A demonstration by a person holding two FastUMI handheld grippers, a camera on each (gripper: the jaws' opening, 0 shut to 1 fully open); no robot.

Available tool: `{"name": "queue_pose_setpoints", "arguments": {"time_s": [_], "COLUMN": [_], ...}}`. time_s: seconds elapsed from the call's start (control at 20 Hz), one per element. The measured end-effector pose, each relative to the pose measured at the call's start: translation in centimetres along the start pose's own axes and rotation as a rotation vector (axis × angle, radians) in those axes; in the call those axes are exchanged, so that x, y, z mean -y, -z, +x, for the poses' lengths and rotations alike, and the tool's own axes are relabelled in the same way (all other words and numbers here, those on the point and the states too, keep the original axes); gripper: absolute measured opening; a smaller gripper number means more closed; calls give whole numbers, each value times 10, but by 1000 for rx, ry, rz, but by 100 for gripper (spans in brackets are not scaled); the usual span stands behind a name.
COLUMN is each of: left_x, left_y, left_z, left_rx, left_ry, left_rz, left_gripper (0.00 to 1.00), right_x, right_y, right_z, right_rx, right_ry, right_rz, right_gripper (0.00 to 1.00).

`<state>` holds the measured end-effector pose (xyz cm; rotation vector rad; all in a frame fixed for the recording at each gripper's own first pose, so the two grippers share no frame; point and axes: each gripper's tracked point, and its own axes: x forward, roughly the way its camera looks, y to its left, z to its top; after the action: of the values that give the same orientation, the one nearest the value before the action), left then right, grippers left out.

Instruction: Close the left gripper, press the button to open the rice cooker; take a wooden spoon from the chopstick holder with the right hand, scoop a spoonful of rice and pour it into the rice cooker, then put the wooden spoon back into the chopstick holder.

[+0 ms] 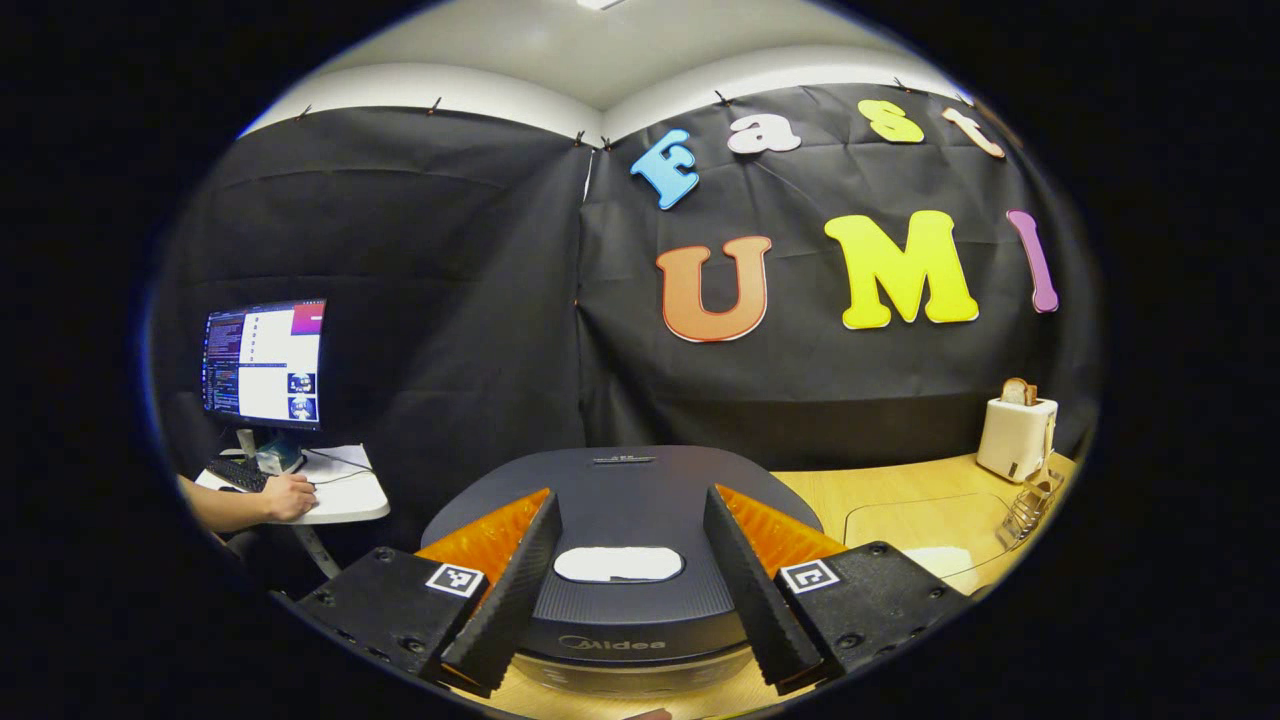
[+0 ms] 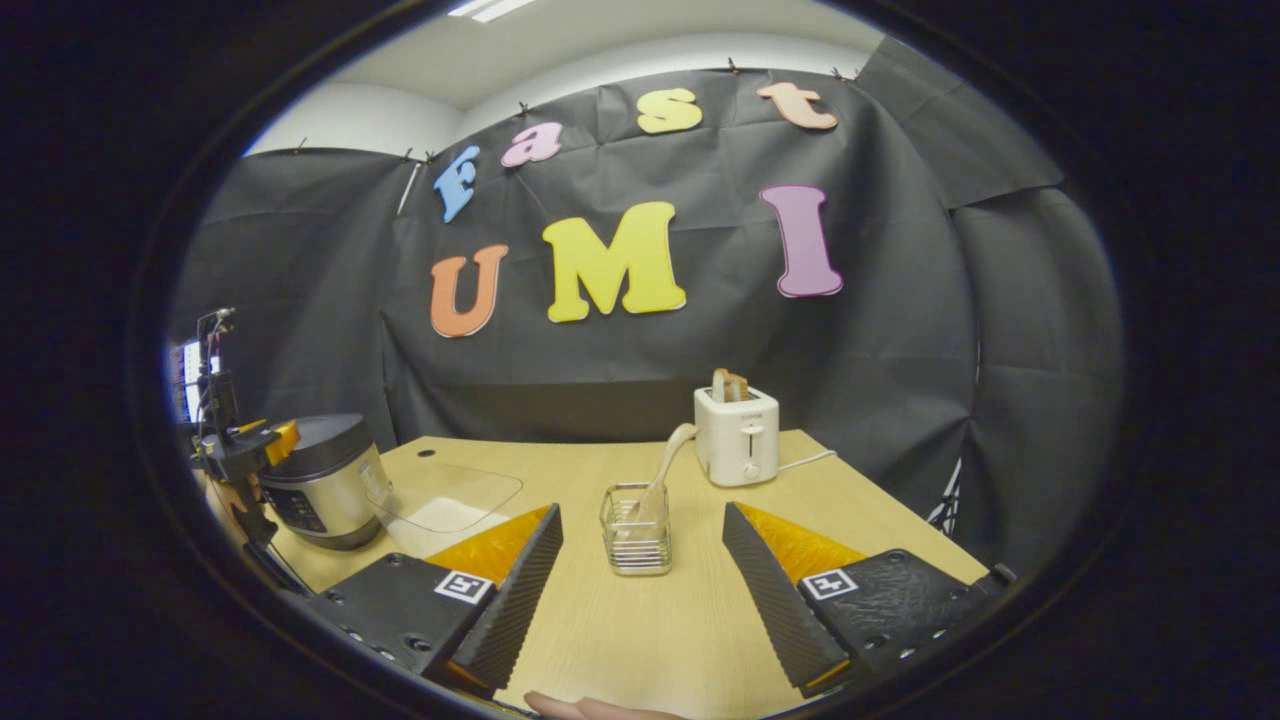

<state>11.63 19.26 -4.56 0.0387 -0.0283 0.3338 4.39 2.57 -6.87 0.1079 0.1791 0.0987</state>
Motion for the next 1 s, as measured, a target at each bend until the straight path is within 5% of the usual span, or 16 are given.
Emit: {"name": "queue_pose_setpoints", "arguments": {"time_s": [0.15,0.2,0.45,0.65,0.7,0.75,0.8,1.0], "left_x": [-2,-3,10,46,57,67,79,135], "left_y": [-1,0,-6,-12,-11,-9,-8,-13], "left_z": [-3,-6,-29,-53,-62,-70,-78,-110], "left_rx": [-12,-19,-56,-61,-71,-87,-101,-124], "left_ry": [-14,-21,-4,97,123,146,169,267], "left_rz": [7,3,-26,-23,-24,-26,-30,-44], "left_gripper": [97,91,92,100,87,100,94,95], "right_x": [0,2,16,38,44,51,55,63], "right_y": [-4,-5,-9,-18,-22,-25,-27,-41], "right_z": [-2,-1,-1,-3,-6,-11,-16,-45], "right_rx": [13,19,30,55,60,63,67,96], "right_ry": [1,6,16,71,91,119,130,110], "right_rz": [-8,-9,-6,-57,-67,-73,-79,-86], "right_gripper": [92,96,96,92,92,96,96,96]}}
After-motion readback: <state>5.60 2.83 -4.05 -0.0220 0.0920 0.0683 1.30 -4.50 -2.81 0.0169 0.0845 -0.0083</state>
